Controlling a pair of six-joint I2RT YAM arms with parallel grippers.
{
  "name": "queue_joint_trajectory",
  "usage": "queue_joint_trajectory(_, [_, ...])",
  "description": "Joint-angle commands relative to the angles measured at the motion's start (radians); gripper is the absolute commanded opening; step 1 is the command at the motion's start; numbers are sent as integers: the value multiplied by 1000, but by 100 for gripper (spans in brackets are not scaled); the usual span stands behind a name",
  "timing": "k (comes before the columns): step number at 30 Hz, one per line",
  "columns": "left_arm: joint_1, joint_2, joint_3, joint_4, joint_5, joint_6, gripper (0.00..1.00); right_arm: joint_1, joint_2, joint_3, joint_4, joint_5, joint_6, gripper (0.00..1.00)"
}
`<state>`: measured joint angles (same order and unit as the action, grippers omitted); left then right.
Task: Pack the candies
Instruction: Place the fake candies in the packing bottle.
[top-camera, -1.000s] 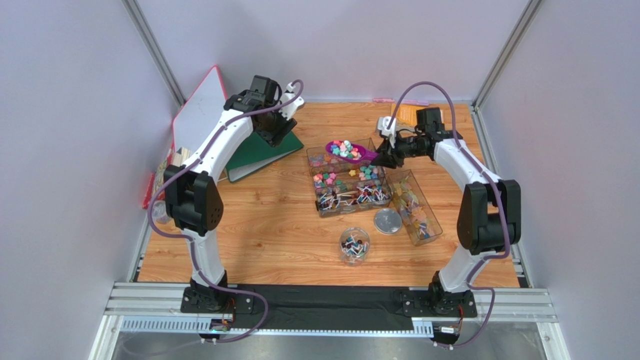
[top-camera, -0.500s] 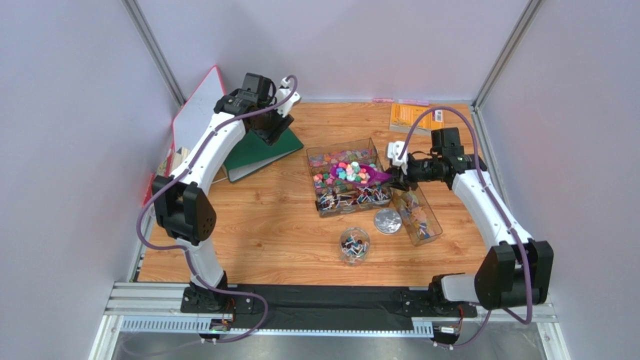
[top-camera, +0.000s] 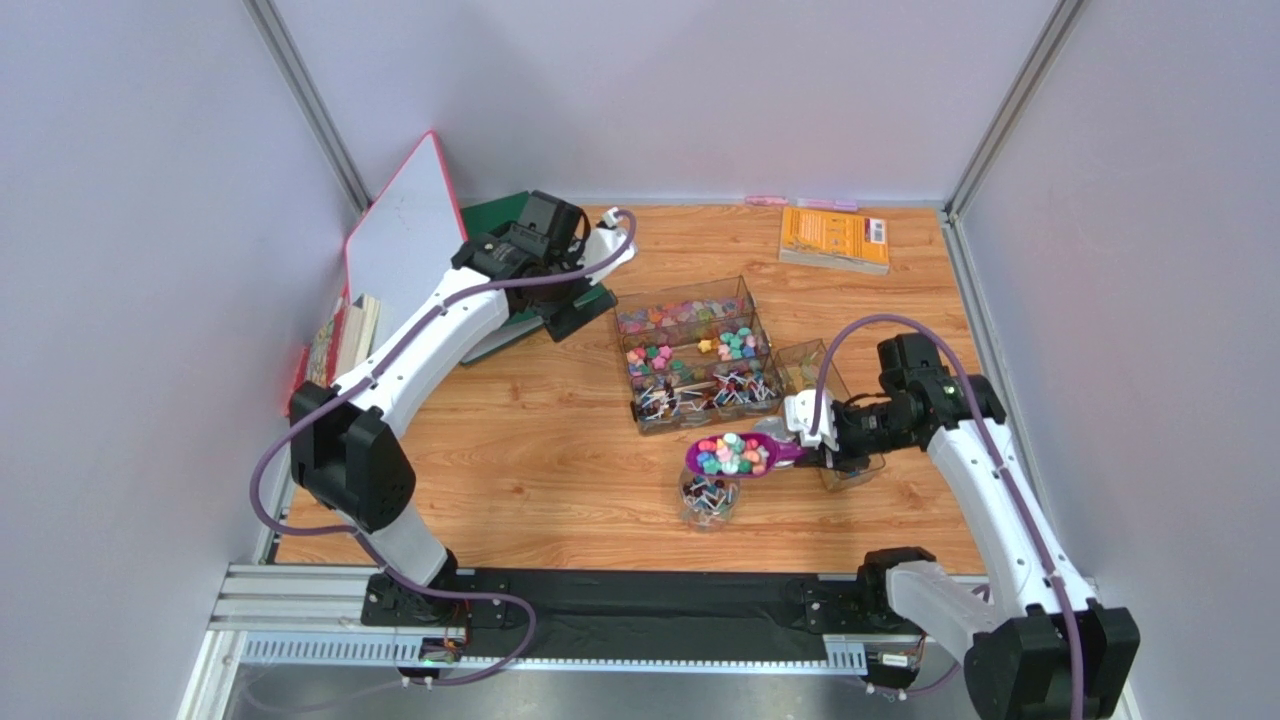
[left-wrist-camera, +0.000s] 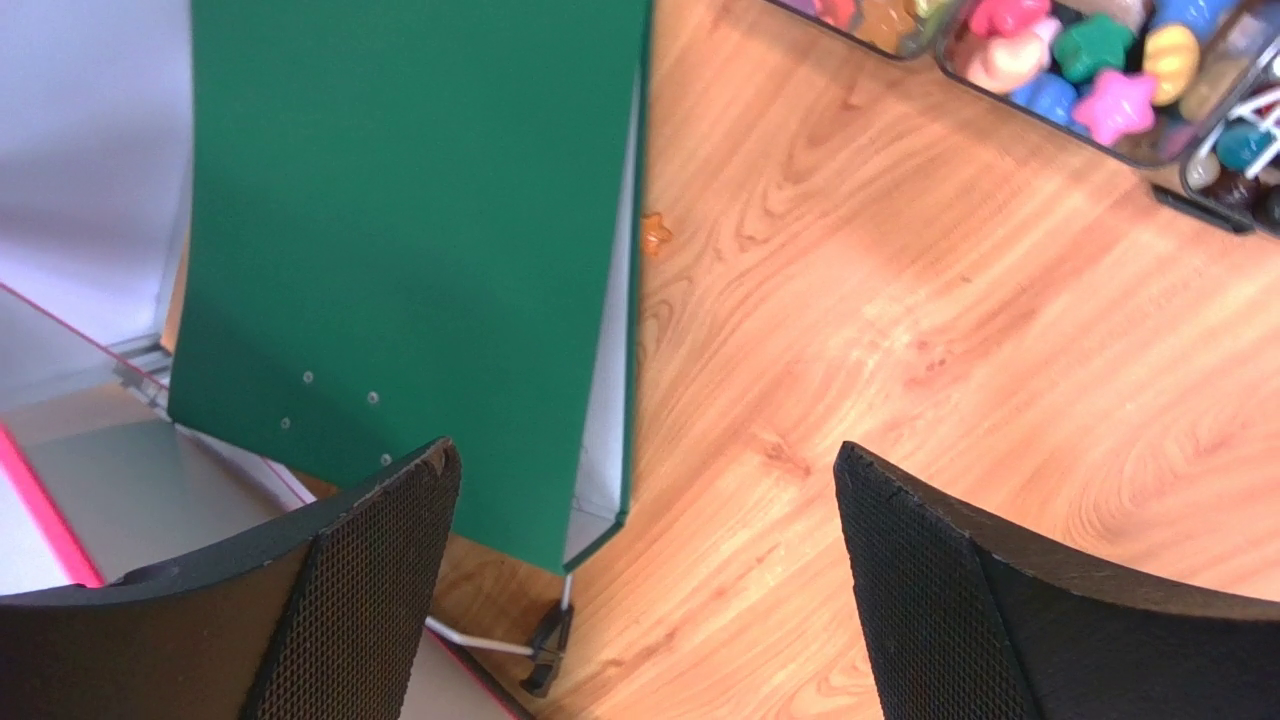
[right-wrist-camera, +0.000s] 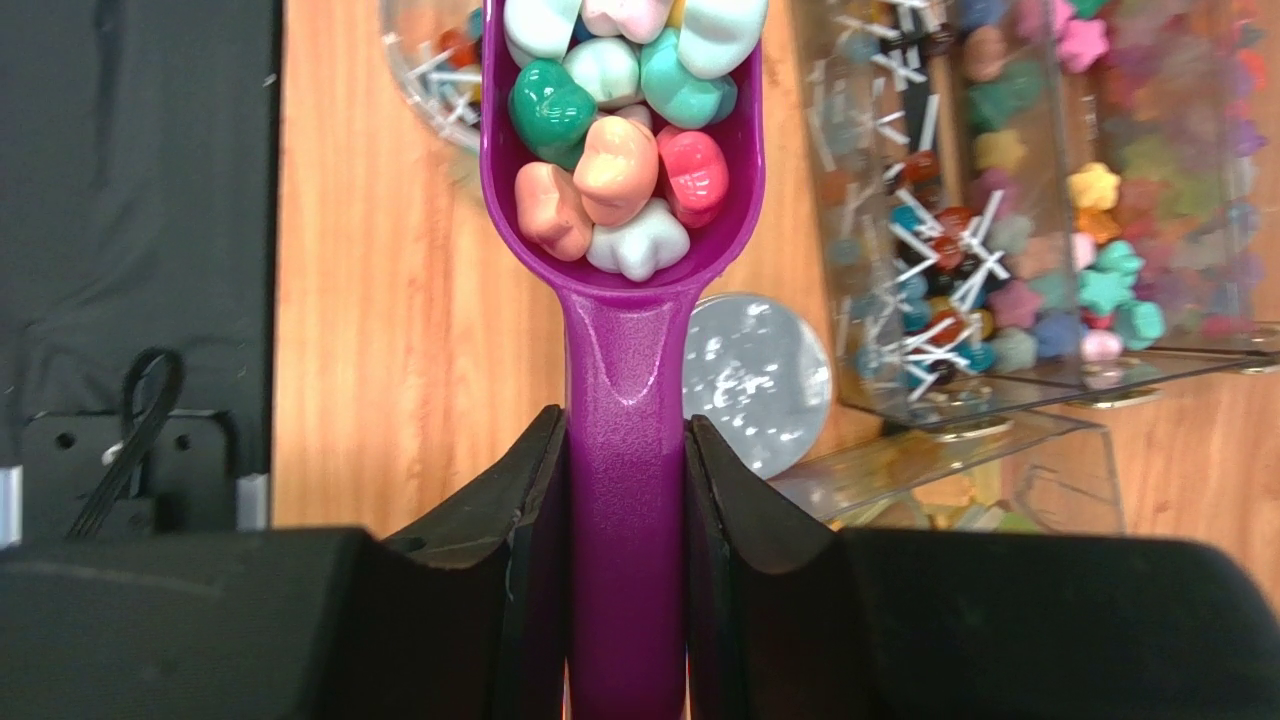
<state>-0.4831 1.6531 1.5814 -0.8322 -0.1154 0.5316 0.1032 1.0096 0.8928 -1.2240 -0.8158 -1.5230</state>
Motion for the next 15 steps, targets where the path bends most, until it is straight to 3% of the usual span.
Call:
queue_joint_trajectory(1, [-8, -72, -20, 30, -56, 37, 100, -3, -72, -25, -104, 24, -97, 0])
queue_joint_trajectory(15, [-26, -121, -29, 51, -104, 24, 100, -5, -117, 11, -172, 138, -112, 0])
